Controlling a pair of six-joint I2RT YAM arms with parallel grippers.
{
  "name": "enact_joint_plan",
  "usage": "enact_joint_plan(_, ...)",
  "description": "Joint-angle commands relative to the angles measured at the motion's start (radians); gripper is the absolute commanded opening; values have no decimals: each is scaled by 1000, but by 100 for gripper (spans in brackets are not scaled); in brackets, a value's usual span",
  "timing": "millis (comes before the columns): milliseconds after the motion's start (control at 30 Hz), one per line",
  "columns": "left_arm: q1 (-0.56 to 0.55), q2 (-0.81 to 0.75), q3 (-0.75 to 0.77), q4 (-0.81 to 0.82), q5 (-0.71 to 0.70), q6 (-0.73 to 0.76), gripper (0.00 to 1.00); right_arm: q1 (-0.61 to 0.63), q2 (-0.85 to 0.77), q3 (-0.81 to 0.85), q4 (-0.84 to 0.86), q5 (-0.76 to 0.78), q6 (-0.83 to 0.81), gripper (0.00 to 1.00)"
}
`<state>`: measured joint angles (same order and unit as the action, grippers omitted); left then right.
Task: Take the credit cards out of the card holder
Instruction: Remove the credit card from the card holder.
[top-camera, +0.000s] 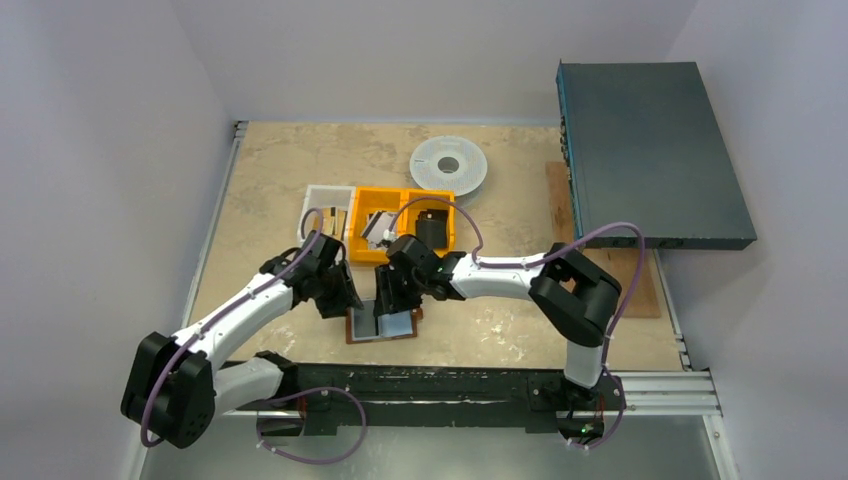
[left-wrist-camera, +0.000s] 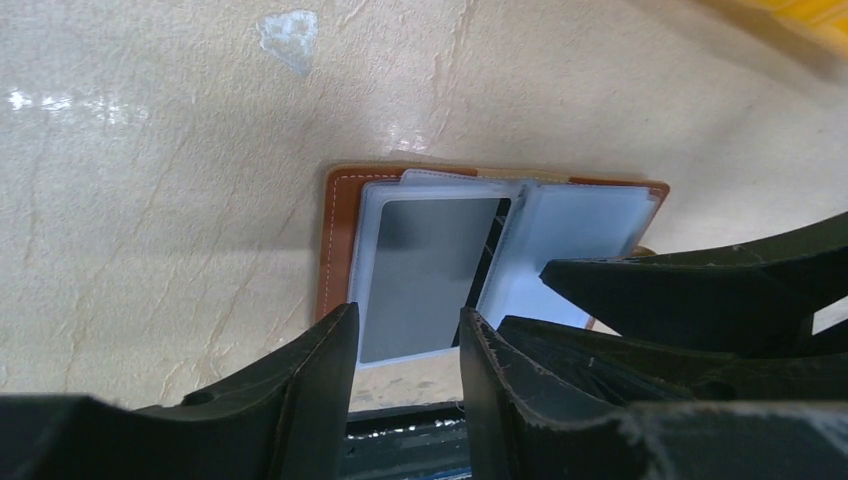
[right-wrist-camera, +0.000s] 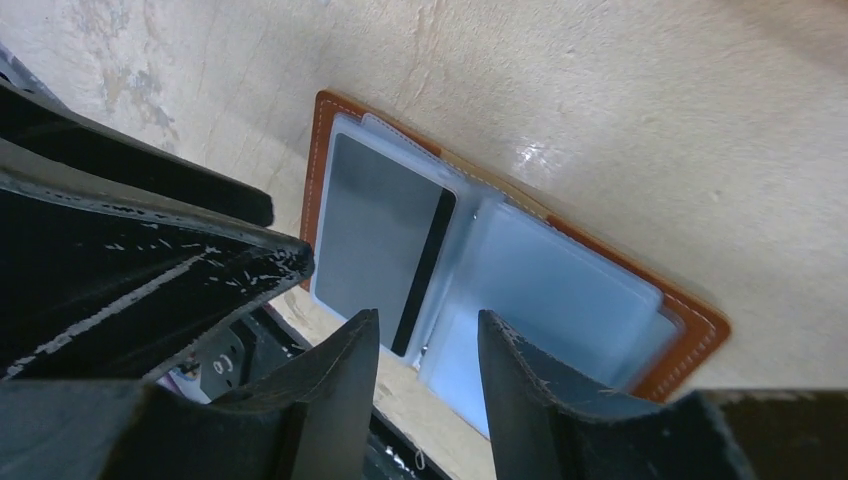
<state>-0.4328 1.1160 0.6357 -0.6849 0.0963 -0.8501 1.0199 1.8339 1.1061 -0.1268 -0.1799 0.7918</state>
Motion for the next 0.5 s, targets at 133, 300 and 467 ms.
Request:
enact_joint_plan(133,5,58,-50,138,52,-23,33,-2,41,23,121,-97,51,40)
enact_joint_plan(300,5,84,-67,155,51,-25,27,-2,53,5,149,-108,67,39)
enact_joint_plan(467,5,107,-82,166,46,-30,21,-7,57,-13,161,-109,75,38)
